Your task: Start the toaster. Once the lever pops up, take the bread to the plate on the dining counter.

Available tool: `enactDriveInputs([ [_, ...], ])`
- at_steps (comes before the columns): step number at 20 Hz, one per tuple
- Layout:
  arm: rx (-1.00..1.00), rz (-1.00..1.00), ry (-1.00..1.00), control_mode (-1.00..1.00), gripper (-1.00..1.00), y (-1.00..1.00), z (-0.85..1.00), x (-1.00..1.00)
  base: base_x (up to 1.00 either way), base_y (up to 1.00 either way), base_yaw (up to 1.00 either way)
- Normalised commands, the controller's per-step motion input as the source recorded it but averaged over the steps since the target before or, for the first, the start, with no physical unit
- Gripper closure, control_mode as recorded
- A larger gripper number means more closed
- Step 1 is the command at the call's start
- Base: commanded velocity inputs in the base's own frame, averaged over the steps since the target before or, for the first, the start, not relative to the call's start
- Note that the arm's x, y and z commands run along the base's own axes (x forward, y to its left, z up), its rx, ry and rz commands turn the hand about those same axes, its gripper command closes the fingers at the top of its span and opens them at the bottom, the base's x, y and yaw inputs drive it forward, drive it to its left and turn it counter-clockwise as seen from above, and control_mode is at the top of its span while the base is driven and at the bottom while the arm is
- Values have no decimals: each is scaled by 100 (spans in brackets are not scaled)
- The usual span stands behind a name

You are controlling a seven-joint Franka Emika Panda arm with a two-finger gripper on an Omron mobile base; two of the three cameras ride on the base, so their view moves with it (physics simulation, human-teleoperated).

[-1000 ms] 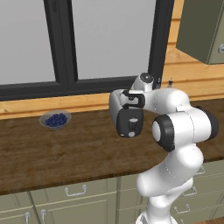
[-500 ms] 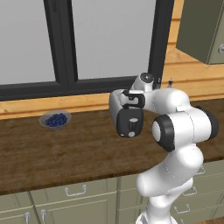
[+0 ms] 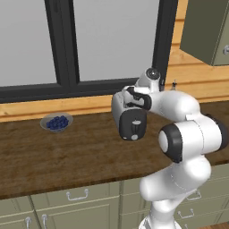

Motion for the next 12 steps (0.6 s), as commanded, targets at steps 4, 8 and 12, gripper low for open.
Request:
enactDriveInputs([
  [4,0,0,0,-100,100,12,100,-27,0,0,0],
  [8,-1,-2,0,-100,100,1,91,-84,0,0,0],
  [12,0,-4,2,-100,100,0,76,-100,0,0,0],
])
